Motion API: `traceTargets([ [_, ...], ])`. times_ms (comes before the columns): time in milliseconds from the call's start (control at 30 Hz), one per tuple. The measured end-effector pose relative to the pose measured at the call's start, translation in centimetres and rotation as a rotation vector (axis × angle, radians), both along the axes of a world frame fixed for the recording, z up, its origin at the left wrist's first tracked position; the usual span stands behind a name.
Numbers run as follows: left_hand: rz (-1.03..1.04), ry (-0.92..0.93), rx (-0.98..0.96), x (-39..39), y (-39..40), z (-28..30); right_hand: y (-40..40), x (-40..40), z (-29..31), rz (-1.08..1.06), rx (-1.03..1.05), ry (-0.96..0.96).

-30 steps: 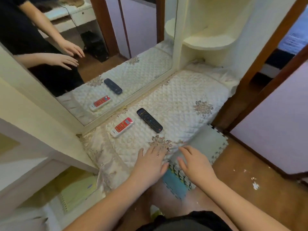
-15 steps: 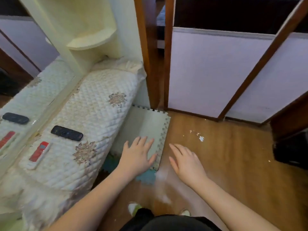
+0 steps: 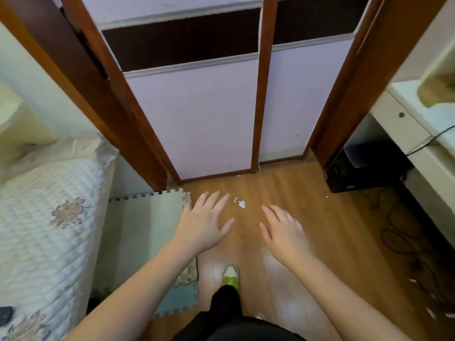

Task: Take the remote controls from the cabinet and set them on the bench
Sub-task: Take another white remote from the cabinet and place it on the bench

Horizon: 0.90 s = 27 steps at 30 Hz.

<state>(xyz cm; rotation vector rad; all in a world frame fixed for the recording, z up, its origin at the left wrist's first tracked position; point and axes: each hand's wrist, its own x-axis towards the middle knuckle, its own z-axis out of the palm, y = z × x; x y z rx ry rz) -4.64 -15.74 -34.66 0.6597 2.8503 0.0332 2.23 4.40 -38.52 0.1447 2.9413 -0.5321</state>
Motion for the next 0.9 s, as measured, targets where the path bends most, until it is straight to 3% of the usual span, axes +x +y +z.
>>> traceTargets([
  [233,-0.240,0.025,0.100,-6.8,6.3,0.1,5.0,-4.8,1.4,-0.125,0.163,-0.002],
  [533,-0.574,0.028,0.054,-16.4,14.9,2.4,11.2,-9.2,4.6,-0.416,0.212,-0.016],
  [900,-0.807,-0.001,0.109,-18.4,32.2,4.6,22.8,-9.0,7.9,-0.672,0.289,-0.003],
])
